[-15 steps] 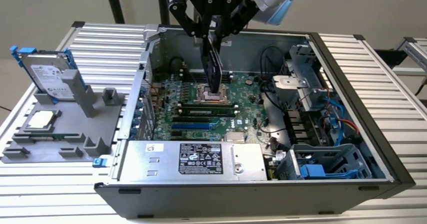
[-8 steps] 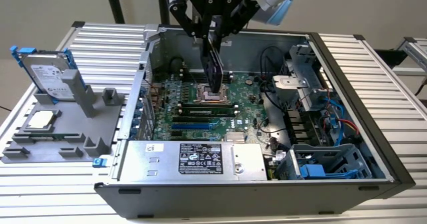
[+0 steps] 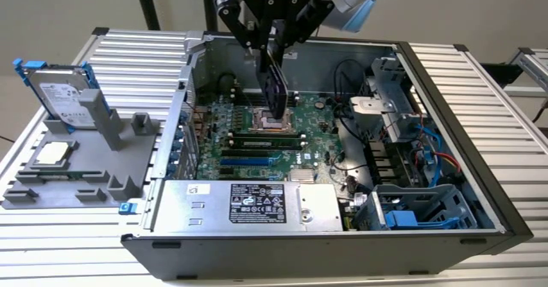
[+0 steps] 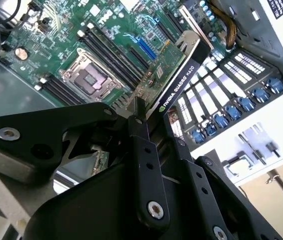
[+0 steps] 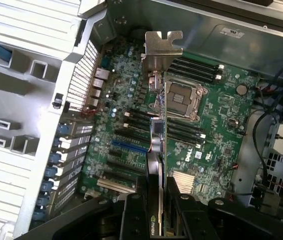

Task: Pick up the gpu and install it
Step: 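Insert the gpu into the slot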

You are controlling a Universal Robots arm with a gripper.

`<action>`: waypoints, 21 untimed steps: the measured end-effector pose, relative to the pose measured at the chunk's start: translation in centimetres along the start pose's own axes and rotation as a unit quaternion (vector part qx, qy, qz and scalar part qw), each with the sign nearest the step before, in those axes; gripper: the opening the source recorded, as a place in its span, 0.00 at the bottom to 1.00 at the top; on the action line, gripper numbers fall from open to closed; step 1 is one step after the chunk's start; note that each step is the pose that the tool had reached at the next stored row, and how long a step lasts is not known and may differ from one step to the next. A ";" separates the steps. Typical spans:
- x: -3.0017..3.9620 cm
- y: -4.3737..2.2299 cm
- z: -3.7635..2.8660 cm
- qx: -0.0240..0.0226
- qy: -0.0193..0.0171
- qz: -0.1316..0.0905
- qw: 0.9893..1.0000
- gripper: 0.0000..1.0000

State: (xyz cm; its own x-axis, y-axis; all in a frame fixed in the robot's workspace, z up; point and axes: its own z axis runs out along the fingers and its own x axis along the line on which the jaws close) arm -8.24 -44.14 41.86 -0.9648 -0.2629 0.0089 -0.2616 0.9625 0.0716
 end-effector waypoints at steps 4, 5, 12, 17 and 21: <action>0.00 0.00 0.00 0.000 0.001 -0.010 1.000 0.00; 0.00 0.00 0.00 0.000 0.001 -0.013 1.000 0.00; 0.00 0.00 0.00 0.000 0.002 -0.031 1.000 0.00; 0.00 0.00 0.00 0.000 0.003 -0.043 0.999 0.00; 0.00 0.00 0.00 0.001 0.004 -0.054 0.999 0.00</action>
State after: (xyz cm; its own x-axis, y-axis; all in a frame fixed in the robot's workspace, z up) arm -8.24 -44.14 41.87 -0.9309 -0.3651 0.0089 -0.3636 0.9288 0.0716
